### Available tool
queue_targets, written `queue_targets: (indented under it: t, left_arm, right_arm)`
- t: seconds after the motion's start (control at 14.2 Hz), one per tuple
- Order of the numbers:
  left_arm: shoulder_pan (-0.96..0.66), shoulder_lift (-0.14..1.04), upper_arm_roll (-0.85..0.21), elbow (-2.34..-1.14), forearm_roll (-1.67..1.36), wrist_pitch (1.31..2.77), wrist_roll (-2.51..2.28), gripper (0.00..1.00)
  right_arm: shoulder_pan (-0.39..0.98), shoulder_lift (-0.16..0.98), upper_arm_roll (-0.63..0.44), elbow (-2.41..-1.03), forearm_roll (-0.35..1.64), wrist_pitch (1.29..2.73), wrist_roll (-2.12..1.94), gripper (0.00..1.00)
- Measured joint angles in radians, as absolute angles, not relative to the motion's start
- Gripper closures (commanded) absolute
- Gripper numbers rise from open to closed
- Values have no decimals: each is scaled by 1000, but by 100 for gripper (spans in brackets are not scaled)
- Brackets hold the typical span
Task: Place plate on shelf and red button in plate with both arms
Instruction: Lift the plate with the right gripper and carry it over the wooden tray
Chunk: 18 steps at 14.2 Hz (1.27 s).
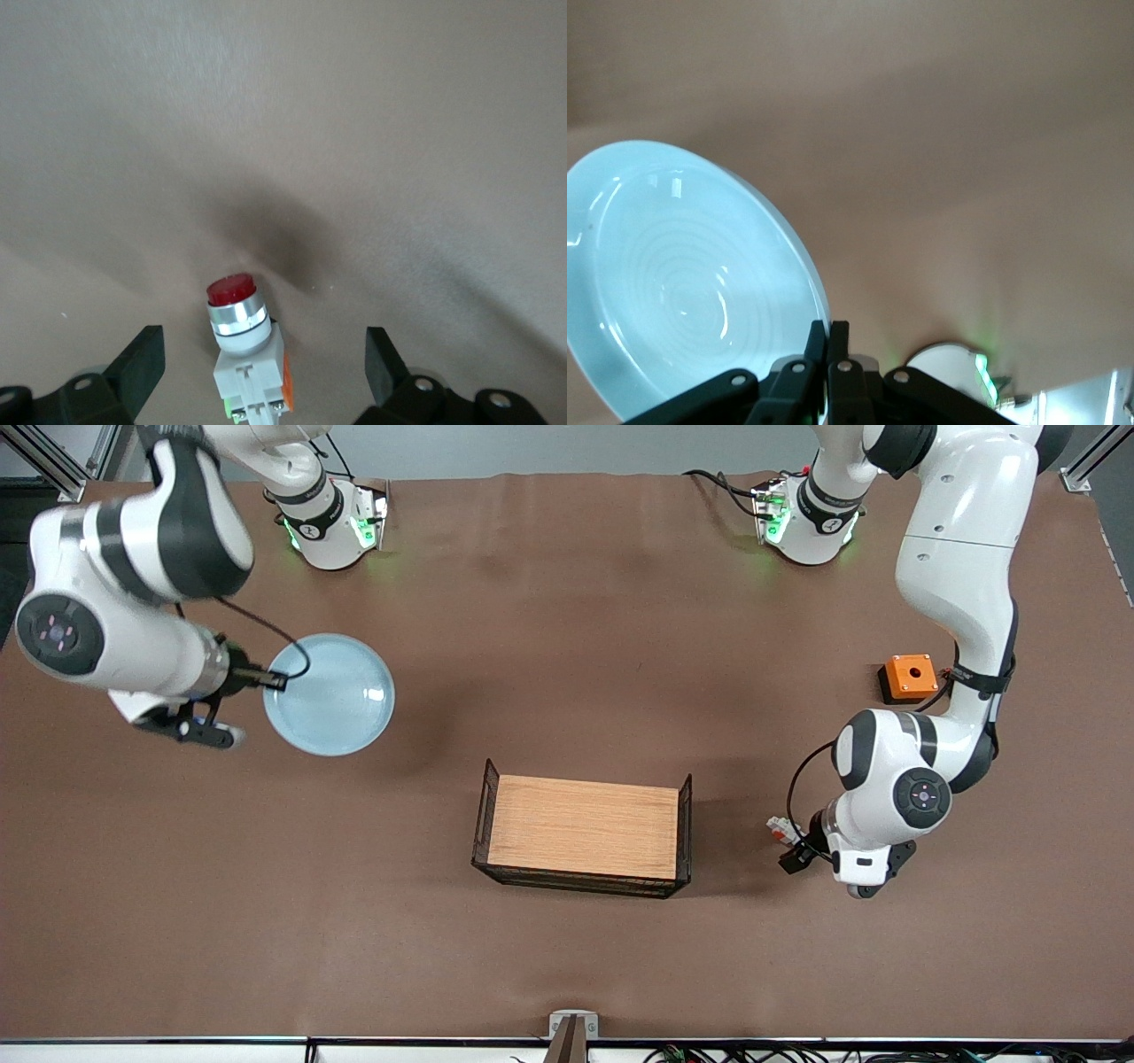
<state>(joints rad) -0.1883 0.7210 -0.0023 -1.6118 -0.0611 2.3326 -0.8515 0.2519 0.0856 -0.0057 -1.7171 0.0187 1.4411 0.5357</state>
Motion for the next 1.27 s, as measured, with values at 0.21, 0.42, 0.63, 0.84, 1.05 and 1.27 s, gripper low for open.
queue_targets:
  t: [0.21, 0.42, 0.63, 0.84, 1.05, 1.27]
  left_arm:
    - [-207, 721, -3, -1645, -61, 2357, -871, 0]
    - [-214, 721, -3, -1654, -61, 2358, -880, 1]
    - [-218, 721, -3, -1659, -61, 2358, -882, 6]
    - [-218, 721, -3, -1665, -61, 2358, -882, 25]
    - [-218, 721, -3, -1666, -61, 2358, -882, 48]
    - [-218, 721, -3, -1667, -61, 2358, -882, 63]
  right_arm:
    - [398, 82, -3, -1587, 20, 1337, 778, 100]
    - [511, 91, -2, -1535, 20, 1334, 1028, 99]
    - [596, 128, -1, -1484, 28, 1354, 1320, 96]
    - [619, 190, -2, -1426, 58, 1440, 1565, 96]
    - [636, 251, -2, -1370, 66, 1536, 1837, 100]
    - [679, 296, -2, -1335, 66, 1602, 2038, 100]
